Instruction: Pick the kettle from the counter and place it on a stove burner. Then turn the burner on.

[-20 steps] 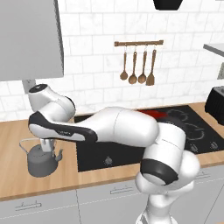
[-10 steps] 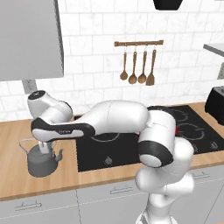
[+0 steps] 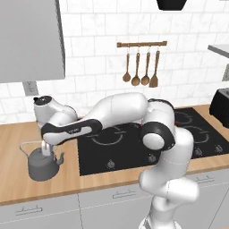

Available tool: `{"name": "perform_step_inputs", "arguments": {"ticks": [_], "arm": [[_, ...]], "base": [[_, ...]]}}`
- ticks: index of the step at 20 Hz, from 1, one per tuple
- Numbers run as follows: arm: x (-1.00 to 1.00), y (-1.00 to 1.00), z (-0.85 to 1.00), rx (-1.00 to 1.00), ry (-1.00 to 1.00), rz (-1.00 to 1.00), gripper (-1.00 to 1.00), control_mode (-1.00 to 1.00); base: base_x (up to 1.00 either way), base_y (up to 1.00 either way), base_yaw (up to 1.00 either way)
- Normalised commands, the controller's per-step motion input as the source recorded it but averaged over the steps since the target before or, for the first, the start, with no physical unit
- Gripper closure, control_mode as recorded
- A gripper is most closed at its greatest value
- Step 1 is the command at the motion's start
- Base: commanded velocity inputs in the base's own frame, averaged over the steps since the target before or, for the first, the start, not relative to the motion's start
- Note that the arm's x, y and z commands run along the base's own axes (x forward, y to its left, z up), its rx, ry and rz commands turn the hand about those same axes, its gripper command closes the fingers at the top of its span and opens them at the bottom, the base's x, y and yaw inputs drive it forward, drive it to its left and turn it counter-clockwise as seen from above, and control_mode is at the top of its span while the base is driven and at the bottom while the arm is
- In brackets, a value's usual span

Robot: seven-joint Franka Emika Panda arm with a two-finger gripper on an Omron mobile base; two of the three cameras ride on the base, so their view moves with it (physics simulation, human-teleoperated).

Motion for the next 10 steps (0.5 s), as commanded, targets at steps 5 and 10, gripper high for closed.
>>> {"name": "perform_step_inputs", "arguments": {"ticks": [5,10], "arm": [[0.15,0.18,-0.19,-0.04,0.00,0.00,1.00,-1.00],[0.00,0.05,0.00,-0.03,0.00,0.00,1.00,-1.00]], "base": [[0.00,0.00,0.00],[0.00,0.00,0.00]]}}
